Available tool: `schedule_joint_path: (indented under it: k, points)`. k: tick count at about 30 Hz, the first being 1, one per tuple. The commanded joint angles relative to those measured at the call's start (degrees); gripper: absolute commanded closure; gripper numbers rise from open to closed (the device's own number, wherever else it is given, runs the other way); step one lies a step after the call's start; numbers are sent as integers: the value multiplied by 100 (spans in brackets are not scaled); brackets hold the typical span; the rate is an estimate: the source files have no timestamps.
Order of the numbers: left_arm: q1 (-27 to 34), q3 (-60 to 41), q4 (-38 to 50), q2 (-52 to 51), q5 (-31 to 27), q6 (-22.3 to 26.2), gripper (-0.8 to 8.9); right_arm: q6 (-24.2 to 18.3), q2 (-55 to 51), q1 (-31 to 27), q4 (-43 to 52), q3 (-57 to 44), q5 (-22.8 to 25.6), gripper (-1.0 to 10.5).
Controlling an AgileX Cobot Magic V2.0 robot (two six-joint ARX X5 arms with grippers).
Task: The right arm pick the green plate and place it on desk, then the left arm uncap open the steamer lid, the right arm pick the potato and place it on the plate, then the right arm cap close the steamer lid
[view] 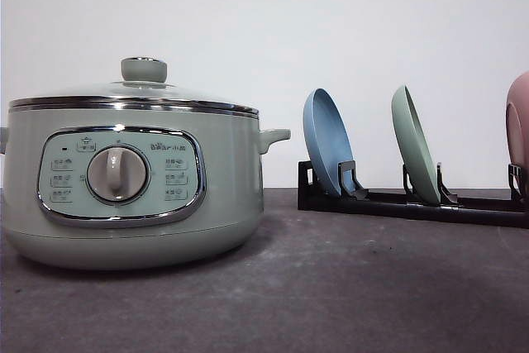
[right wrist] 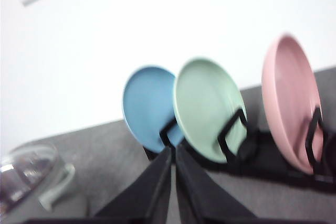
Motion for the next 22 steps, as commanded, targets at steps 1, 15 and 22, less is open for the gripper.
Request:
schedule_joint_path:
  k: [1,15,22]
  points:
    - [7,507,-92,238,175,7,804,-15,219,-13,2,433,15,935]
    - [0,2852,-1534,2164,1670,1211,804,-1058,2308,-11,-1694,2916,-767,935]
    - [-22,3818,-2577,3119,2533,1921,804,-1727,3394,33,-3029,4054,-1307,935]
